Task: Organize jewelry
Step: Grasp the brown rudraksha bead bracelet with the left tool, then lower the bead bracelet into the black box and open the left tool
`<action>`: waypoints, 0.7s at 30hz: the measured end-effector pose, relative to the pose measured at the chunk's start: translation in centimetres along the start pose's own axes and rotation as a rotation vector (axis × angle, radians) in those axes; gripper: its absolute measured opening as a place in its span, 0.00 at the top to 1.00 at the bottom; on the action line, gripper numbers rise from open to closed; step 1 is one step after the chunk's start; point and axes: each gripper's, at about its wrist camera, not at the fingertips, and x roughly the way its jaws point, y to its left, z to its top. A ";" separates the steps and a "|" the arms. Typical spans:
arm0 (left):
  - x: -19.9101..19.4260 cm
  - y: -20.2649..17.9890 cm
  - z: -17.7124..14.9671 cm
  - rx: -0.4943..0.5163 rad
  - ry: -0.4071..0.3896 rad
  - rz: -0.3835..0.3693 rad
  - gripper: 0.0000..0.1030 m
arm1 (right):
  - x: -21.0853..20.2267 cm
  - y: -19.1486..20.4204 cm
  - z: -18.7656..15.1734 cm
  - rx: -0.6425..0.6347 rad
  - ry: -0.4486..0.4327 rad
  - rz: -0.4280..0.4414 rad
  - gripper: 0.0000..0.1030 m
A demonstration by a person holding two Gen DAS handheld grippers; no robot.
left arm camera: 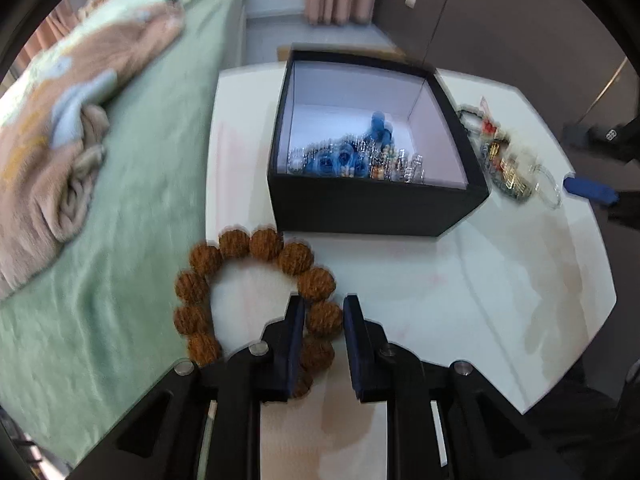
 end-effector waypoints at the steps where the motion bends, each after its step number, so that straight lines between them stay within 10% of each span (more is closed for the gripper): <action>1: 0.1 0.0 -0.1 0.003 0.006 0.000 0.81 | -0.3 -0.9 0.2 0.021 -0.001 -0.013 0.31; 21: -12.8 0.0 5.5 0.010 -0.332 -0.023 0.81 | -0.5 -5.6 1.8 0.145 -0.041 -0.141 0.40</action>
